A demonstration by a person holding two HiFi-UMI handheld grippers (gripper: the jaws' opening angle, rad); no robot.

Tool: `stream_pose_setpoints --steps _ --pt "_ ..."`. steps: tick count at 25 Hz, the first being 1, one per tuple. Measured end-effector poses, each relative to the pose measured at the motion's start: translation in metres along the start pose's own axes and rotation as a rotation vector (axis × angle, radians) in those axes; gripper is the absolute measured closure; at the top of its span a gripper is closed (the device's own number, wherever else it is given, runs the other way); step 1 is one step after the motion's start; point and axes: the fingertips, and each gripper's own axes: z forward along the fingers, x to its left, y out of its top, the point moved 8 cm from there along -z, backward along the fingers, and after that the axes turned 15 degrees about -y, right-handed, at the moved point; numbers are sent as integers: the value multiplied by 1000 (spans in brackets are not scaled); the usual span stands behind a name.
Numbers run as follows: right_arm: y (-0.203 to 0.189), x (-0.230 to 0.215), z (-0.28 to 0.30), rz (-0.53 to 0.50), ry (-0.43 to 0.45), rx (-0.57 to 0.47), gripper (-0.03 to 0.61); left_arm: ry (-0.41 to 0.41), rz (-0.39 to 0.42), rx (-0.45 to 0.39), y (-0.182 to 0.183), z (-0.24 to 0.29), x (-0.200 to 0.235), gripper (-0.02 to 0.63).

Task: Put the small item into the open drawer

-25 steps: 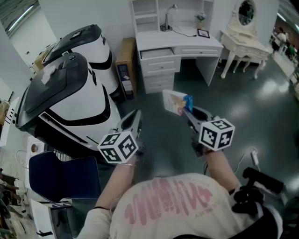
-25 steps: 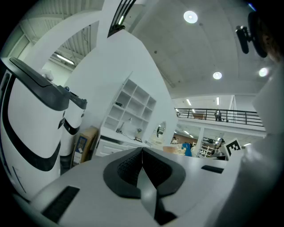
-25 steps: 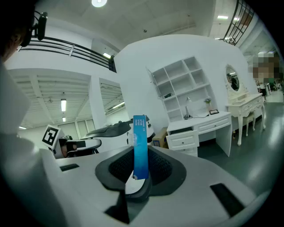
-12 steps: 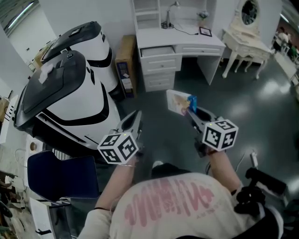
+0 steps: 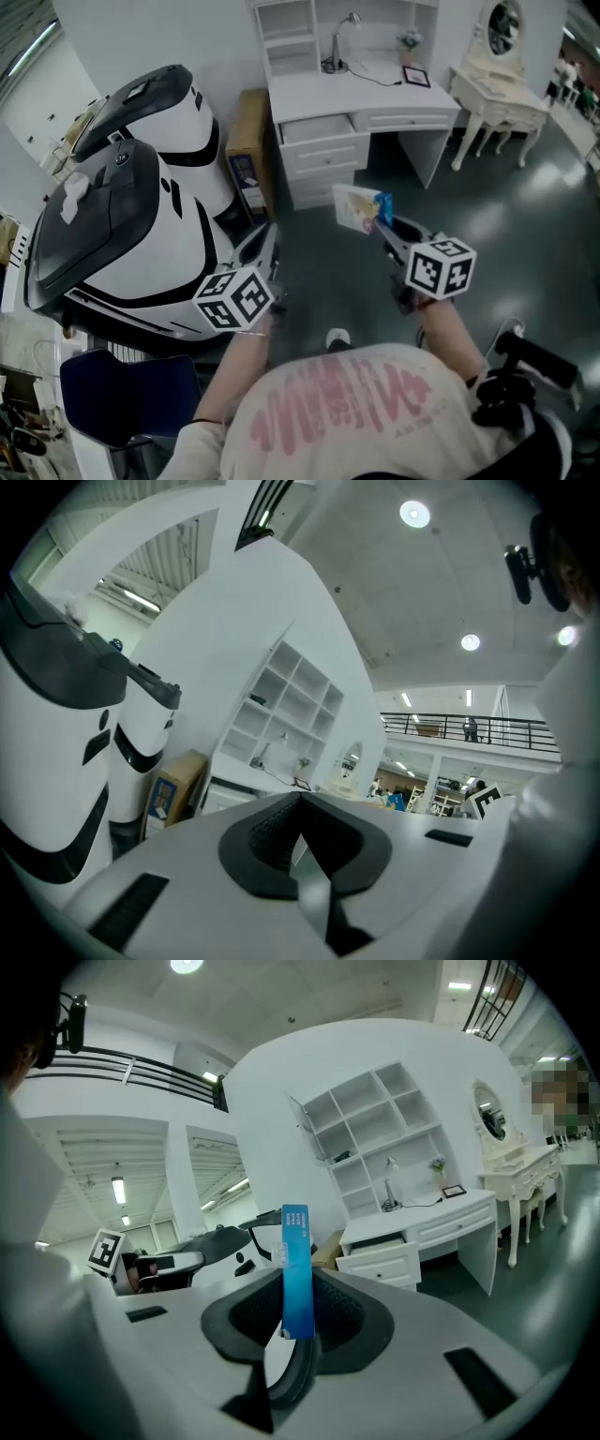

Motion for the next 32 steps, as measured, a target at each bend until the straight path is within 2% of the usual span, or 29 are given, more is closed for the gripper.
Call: stream_pose_setpoints --steps 5,10,13,18,24,28,32 --pt "56 -18 62 -12 5 -54 488 5 40 -37 41 57 40 583" --pt "92 -26 101 -21 31 -98 489 0 50 -63 58 90 68 583" --pt "93 -29 118 -34 32 -88 489 8 43 -62 57 100 82 583" --pt "73 -38 145 -2 0 -23 492 20 4 1 44 116 108 583" --pt "64 -53 193 37 -39 26 492 -16 -36 69 29 153 156 584" --pt "67 -59 239 55 -62 57 492 -37 -76 74 36 189 198 584" --pt "85 -64 292 66 -77 66 492 -64 -103 78 59 233 241 584"
